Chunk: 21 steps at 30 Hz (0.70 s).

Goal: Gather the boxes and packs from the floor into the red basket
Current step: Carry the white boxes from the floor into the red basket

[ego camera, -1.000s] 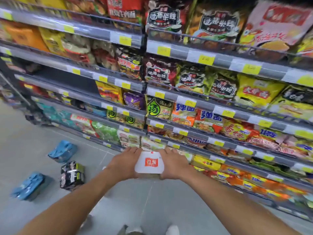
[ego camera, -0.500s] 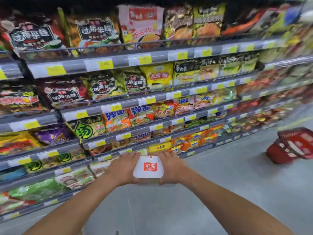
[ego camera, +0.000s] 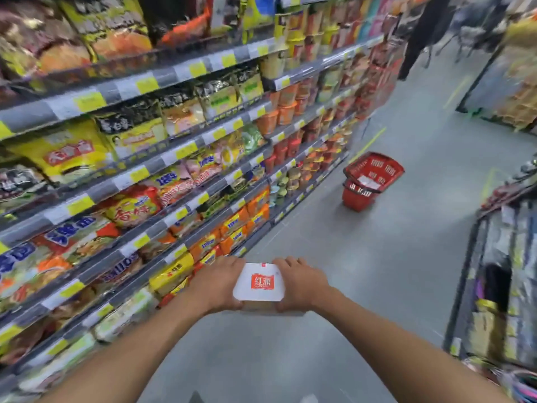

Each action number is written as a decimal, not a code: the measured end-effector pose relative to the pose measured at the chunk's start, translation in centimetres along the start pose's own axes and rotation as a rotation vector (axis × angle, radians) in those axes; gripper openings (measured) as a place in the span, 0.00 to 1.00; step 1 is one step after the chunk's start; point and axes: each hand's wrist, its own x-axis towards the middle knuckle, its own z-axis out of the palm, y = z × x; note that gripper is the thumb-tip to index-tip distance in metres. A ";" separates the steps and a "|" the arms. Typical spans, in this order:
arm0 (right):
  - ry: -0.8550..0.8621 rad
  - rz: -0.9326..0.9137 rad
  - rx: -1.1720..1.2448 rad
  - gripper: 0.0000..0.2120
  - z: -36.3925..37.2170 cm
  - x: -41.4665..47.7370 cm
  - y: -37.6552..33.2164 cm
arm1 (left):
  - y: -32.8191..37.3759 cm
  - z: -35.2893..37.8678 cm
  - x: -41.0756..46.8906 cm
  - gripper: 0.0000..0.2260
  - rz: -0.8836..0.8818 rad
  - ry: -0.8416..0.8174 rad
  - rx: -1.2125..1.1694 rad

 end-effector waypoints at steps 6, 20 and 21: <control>0.033 0.168 0.066 0.47 -1.4 -4.6 12.7 | 11.5 -1.0 8.8 0.33 0.163 -0.029 0.052; 0.104 0.480 0.148 0.44 -2.7 -10.5 31.0 | 28.5 -1.6 24.6 0.35 0.466 -0.099 0.095; 0.103 0.495 0.156 0.44 -2.8 -10.3 31.8 | 29.0 -1.6 25.7 0.35 0.477 -0.097 0.095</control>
